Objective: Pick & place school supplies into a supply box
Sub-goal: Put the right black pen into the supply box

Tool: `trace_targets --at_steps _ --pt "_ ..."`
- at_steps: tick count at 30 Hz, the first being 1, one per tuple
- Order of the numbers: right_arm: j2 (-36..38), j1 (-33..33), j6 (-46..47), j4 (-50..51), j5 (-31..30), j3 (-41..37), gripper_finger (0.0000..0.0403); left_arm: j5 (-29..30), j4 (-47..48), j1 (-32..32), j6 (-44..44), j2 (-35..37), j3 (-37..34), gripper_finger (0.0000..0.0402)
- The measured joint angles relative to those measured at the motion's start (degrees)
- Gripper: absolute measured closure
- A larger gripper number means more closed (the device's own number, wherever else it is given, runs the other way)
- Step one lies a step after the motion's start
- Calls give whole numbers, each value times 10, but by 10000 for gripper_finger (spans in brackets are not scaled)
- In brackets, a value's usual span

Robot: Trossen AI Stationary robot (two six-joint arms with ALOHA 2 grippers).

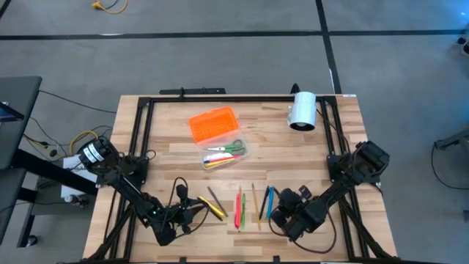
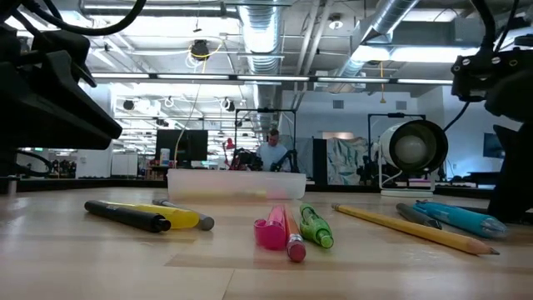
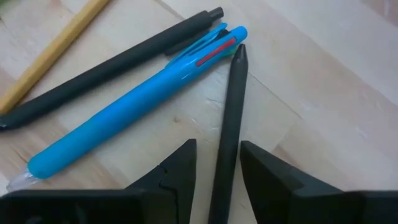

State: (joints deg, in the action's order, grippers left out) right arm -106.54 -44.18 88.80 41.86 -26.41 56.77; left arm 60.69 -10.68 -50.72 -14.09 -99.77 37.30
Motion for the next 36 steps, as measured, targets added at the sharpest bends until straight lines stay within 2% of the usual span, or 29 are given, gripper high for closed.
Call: trace_targets --at_steps 8,16,24,31,36 --pt "-3 0 -70 22 63 2 332 0 0 0 0 0 0 319" --pt "-1 5 -146 21 91 2 392 0 2 0 0 0 0 319" --pt "-4 5 -160 39 98 14 376 0 2 0 0 0 0 319" --pt "-5 5 -173 48 103 20 390 0 2 0 0 0 0 319" --pt "-5 8 -173 47 108 21 357 0 2 0 0 0 0 319"
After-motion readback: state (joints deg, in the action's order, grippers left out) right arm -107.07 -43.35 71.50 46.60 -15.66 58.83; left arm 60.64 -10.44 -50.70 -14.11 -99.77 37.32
